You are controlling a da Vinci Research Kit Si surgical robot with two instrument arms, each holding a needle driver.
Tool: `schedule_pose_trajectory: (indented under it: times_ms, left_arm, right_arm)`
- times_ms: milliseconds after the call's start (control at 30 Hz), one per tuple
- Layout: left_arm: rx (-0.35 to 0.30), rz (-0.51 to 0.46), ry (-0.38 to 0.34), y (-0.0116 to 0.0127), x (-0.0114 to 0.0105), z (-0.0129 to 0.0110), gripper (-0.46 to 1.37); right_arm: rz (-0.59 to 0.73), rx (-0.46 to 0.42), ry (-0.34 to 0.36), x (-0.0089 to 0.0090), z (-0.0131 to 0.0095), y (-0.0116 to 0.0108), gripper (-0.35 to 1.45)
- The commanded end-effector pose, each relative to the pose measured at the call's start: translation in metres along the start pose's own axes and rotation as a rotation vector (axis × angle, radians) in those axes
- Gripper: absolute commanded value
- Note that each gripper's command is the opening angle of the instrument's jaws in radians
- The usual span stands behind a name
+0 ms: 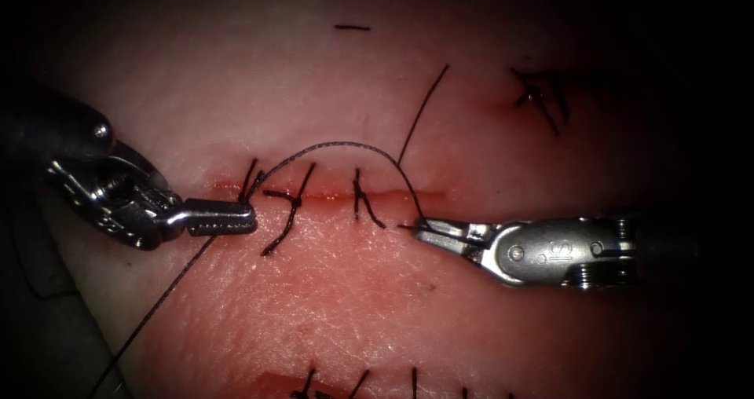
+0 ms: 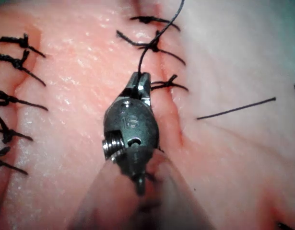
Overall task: Wound Closure
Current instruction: Grab a working length of suture with the left gripper
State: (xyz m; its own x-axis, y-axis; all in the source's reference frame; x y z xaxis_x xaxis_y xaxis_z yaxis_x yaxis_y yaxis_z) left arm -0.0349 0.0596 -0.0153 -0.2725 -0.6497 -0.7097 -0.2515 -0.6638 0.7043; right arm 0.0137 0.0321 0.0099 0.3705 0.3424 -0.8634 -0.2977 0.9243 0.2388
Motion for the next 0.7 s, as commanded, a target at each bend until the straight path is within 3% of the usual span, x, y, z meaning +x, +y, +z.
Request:
schedule_pose_trajectory:
  times_ms: [33,233,467,533,700]
  left_arm:
    - [-0.013,0.003,-0.008,0.0001,0.0002,-0.0001,-0.35]
    - [-0.043,0.033,-0.027,0.0007,0.0008,-0.0008,-0.35]
    - [-0.057,0.035,-0.032,0.0013,0.0017,-0.0017,-0.35]
    - [-0.063,0.037,-0.032,0.0013,0.0018,-0.0019,-0.35]
    - [-0.068,0.038,-0.033,0.0010,0.0020,-0.0022,-0.35]
  right_arm:
    - [0.001,0.000,0.000,0.0001,-0.0001,-0.0001,-0.35]
    - [0.015,0.019,0.006,0.0011,-0.0002,-0.0002,-0.29]
    - [0.039,-0.004,0.044,0.0017,-0.0004,0.0010,0.96]
    - [0.043,-0.020,0.071,0.0018,-0.0006,0.0016,1.10]
    - [0.043,-0.014,0.077,0.0015,-0.0012,0.0024,1.12]
